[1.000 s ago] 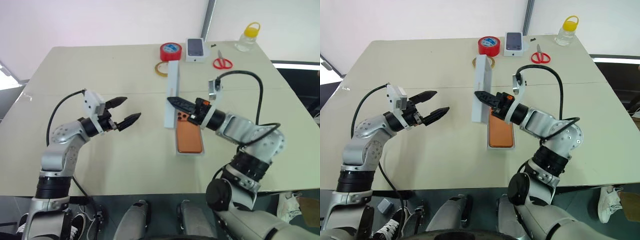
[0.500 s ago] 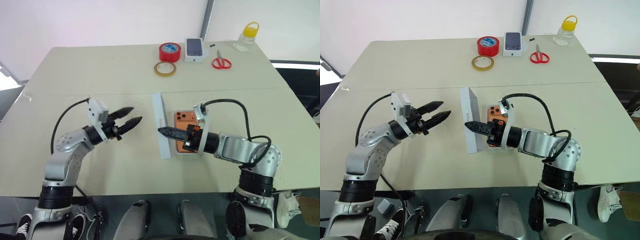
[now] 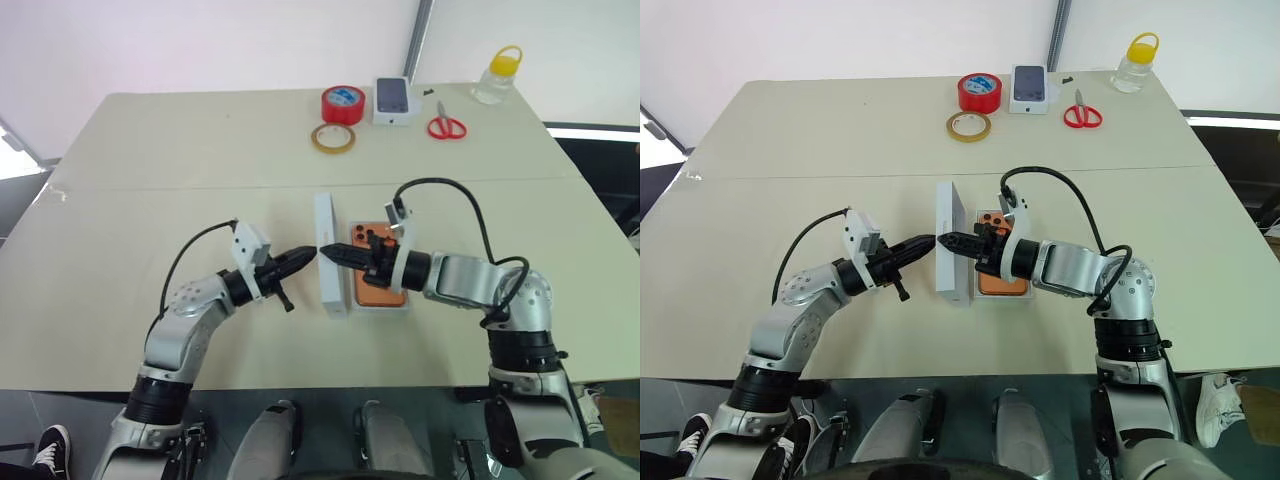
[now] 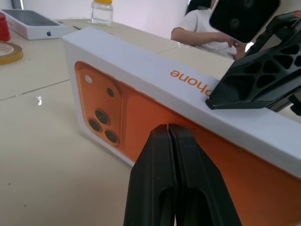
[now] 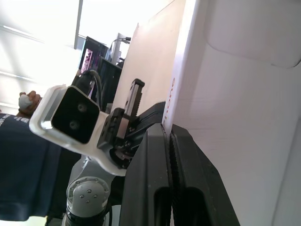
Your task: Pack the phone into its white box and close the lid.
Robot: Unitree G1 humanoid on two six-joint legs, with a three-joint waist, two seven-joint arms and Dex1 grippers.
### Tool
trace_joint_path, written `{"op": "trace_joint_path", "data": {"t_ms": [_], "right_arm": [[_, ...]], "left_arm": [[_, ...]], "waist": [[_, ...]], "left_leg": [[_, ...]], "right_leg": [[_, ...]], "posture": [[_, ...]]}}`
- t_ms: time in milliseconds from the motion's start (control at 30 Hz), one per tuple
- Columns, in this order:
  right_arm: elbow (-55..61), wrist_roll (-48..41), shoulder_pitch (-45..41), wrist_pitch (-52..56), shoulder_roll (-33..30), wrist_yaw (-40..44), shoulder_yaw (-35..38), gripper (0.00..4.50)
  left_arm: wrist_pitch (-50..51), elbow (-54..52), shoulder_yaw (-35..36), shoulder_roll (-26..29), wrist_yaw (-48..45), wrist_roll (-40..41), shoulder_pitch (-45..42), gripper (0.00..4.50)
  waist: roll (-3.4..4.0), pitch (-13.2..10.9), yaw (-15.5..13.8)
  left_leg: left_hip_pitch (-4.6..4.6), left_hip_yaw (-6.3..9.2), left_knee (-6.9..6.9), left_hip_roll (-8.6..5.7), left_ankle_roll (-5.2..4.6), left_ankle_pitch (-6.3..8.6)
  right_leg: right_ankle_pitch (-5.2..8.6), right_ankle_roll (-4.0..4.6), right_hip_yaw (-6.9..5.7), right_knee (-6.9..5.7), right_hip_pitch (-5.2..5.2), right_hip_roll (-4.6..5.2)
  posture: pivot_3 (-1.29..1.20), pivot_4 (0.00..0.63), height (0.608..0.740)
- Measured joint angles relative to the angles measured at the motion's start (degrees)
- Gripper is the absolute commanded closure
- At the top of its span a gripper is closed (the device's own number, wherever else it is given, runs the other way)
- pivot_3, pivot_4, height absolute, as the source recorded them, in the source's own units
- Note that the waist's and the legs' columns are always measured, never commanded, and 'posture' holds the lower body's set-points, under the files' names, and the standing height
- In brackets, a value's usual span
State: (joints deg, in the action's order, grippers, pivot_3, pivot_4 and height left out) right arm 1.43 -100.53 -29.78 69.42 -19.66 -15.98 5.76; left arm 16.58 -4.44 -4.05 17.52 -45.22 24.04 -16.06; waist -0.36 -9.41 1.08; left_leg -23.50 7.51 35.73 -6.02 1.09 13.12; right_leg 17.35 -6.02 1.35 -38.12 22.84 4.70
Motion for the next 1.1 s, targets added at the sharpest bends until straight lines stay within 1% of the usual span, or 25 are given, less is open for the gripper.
{"op": "trace_joint_path", "data": {"t_ms": [67,100,200,233,367,500,567,600,633,667,733,833,867,900,1033,1100], "right_arm": [[-0.89,1.94,-0.13,-0.8,-0.76,1.13,-0.11,3.51],[-1.55,3.0,-0.13,-1.14,-1.42,1.61,-0.12,3.06],[-2.32,4.89,-0.12,-1.87,-2.91,2.99,0.28,1.5],[-2.5,5.18,-0.13,-2.05,-3.4,3.46,0.5,1.05],[-2.86,10.71,-0.52,-3.42,-8.6,9.11,2.76,1.05],[-3.16,19.33,-0.59,-6.32,-15.02,15.99,5.21,1.05],[-3.09,25.93,-0.49,-9.16,-18.61,19.87,5.08,1.05],[-2.45,30.95,-0.18,-11.48,-21.14,21.96,3.75,1.05],[-0.64,38.01,0.57,-15.05,-24.3,24.42,0.84,1.05],[0.74,43.22,1.13,-17.58,-25.97,26.15,-1.39,1.29],[3.5,50.67,2.88,-22.05,-26.45,29.68,-4.56,1.9],[5.71,59.65,5.55,-26.74,-26.42,33.06,-9.81,3.37],[6.01,62.34,6.47,-28.32,-26.41,33.83,-10.71,3.98],[6.08,64.76,6.91,-29.77,-26.41,34.64,-11.47,4.43],[7.46,72.5,8.49,-35.5,-26.39,38.73,-12.42,4.43],[7.84,74.46,9.1,-37.15,-25.86,40.38,-12.5,4.43]], "left_arm": [[-0.92,1.14,-0.34,-0.71,0.05,-0.8,-0.69,4.5],[-1.28,1.83,-0.65,-1.03,0.08,-1.04,-0.87,4.5],[-2.28,4.69,-1.51,-2.58,0.12,-2.06,-2.26,4.5],[-2.6,5.48,-1.93,-3.16,0.1,-2.32,-2.91,4.5],[-4.94,9.76,-3.95,-6.77,0.26,-4.18,-5.69,4.5],[-6.28,13.89,-4.51,-9.86,0.39,-5.05,-8.45,4.5],[-7.0,14.83,-5.57,-11.28,0.27,-5.83,-9.28,4.5],[-7.09,14.98,-6.22,-11.71,0.14,-6.09,-9.28,4.5],[-7.18,15.2,-6.64,-12.16,0.02,-6.38,-9.19,4.5],[-7.13,15.27,-6.85,-12.12,-0.16,-6.48,-9.11,4.5],[-6.6,15.21,-6.71,-11.18,-0.56,-6.38,-9.06,4.5],[-5.34,14.36,-5.68,-8.55,-0.76,-6.27,-8.39,4.5],[-4.56,13.65,-5.28,-7.23,-0.77,-6.26,-7.88,4.5],[-4.12,12.83,-4.62,-5.89,-0.74,-6.26,-7.12,4.5],[-0.99,8.49,-3.15,-0.84,-0.92,-6.14,-3.93,4.5],[0.71,5.78,-3.22,1.51,-1.88,-5.93,-2.1,4.5]], "waist": [[0.0,0.0,-0.08],[0.0,0.0,-0.14],[-0.01,-0.01,-0.25],[-0.02,-0.01,-0.27],[-0.02,-0.02,-0.42],[-0.05,-0.04,-0.39],[-0.05,-0.04,-0.33],[-0.05,-0.04,-0.34],[-0.05,-0.04,-0.35],[-0.06,-0.04,-0.19],[-0.08,-0.05,0.18],[-0.07,-0.05,0.02],[-0.06,-0.05,-0.15],[-0.06,-0.06,-0.21],[-0.08,-0.07,-0.45],[-0.09,-0.07,-0.47]], "left_leg": [[0.0,0.0,0.02,-0.01,0.0,0.0],[0.0,0.0,0.02,-0.02,0.0,0.0],[-0.01,0.0,0.04,-0.02,-0.02,0.01],[-0.01,0.0,0.05,-0.02,-0.02,0.01],[-0.05,-0.01,0.2,-0.05,-0.15,0.09],[-0.06,-0.01,0.23,-0.05,-0.16,0.1],[-0.06,-0.03,0.25,-0.05,-0.16,0.1],[-0.06,-0.03,0.25,-0.05,-0.16,0.1],[-0.06,-0.04,0.26,-0.05,-0.16,0.1],[-0.06,-0.04,0.26,-0.03,-0.16,0.1],[-0.01,-0.04,0.24,0.04,-0.16,0.1],[0.0,-0.01,0.23,0.05,-0.14,0.09],[-0.01,-0.01,0.25,0.02,-0.14,0.09],[-0.01,-0.02,0.25,-0.02,-0.14,0.09],[-0.03,0.0,0.26,-0.05,-0.13,0.1],[-0.03,0.02,0.25,-0.04,-0.13,0.1]], "right_leg": [[0.0,0.0,0.0,0.01,-0.02,0.01],[0.0,0.0,0.0,0.01,-0.02,0.01],[0.0,-0.01,-0.02,0.02,-0.03,0.01],[0.0,-0.01,-0.02,0.02,-0.04,0.02],[0.01,-0.03,-0.07,0.08,-0.11,0.03],[0.01,-0.04,-0.09,0.07,-0.12,0.02],[0.01,-0.05,-0.09,0.06,-0.12,0.01],[0.01,-0.06,-0.09,0.06,-0.12,0.01],[0.02,-0.07,-0.11,0.06,-0.11,0.0],[0.03,-0.09,-0.13,0.06,-0.11,-0.03],[0.03,-0.08,-0.12,0.01,-0.1,-0.08],[0.03,-0.07,-0.1,-0.02,-0.1,-0.09],[0.03,-0.08,-0.09,-0.01,-0.1,-0.05],[0.03,-0.08,-0.07,0.01,-0.1,-0.03],[0.03,-0.08,-0.06,0.07,-0.13,0.02],[0.03,-0.08,-0.06,0.08,-0.13,0.02]], "posture": [[0.0,0.15,0.74],[0.0,0.15,0.74],[0.0,0.15,0.74],[0.0,0.15,0.74],[0.0,0.15,0.74],[0.0,0.15,0.74],[0.0,0.15,0.74],[0.0,0.15,0.74],[0.0,0.15,0.74],[0.0,0.15,0.74],[0.0,0.15,0.74],[0.0,0.15,0.74],[0.0,0.15,0.74],[0.0,0.15,0.74],[0.0,0.15,0.74],[0.0,0.15,0.74]]}}
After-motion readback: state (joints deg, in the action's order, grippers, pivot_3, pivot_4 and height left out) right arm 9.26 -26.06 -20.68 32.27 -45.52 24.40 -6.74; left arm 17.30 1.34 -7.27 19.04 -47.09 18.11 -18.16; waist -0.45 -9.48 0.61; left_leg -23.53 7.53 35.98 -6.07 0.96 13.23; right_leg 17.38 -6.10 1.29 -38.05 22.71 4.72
